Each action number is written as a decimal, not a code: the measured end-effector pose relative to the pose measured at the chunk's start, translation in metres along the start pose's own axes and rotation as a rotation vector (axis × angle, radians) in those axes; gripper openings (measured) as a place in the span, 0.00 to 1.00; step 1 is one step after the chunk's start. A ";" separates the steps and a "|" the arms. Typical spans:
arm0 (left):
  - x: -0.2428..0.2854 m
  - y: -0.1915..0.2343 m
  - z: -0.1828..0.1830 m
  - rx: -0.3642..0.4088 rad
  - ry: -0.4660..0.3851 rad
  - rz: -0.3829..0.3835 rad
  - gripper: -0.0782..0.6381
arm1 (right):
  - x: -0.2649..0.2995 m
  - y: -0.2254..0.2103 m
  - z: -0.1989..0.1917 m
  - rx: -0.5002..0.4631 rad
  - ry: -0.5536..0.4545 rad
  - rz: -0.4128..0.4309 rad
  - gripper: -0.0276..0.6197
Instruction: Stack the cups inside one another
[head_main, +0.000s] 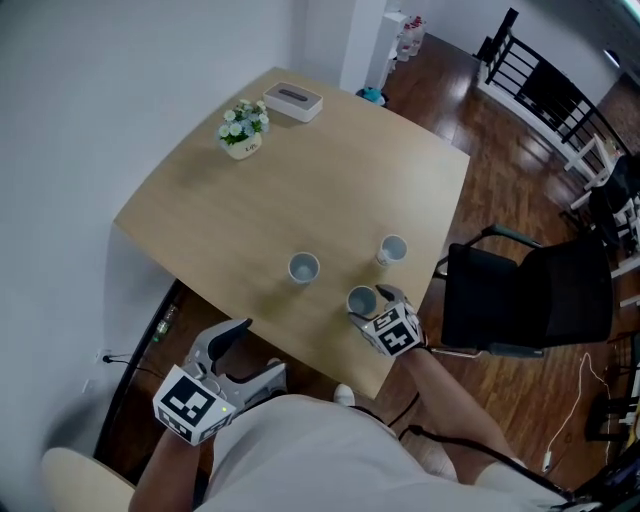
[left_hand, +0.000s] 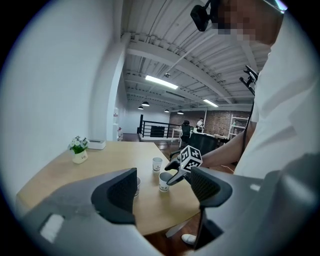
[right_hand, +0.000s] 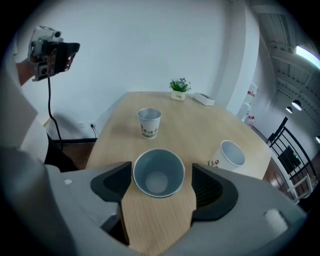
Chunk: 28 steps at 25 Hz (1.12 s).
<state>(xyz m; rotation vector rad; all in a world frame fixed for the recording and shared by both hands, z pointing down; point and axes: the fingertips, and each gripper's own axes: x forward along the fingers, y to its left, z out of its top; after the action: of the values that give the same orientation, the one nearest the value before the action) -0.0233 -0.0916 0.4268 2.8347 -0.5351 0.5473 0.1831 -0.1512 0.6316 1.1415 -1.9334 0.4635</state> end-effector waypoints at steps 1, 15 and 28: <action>-0.002 0.007 -0.002 -0.001 0.005 -0.008 0.60 | 0.006 0.000 -0.002 0.019 0.015 -0.001 0.64; -0.003 0.067 -0.006 0.003 -0.003 -0.117 0.60 | -0.008 -0.001 0.034 0.102 0.020 -0.052 0.61; -0.011 0.092 -0.007 0.012 -0.029 -0.143 0.60 | -0.018 0.013 0.148 0.060 -0.118 -0.010 0.61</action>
<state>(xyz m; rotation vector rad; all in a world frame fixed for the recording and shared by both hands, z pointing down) -0.0700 -0.1701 0.4409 2.8676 -0.3320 0.4853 0.1073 -0.2316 0.5302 1.2414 -2.0259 0.4609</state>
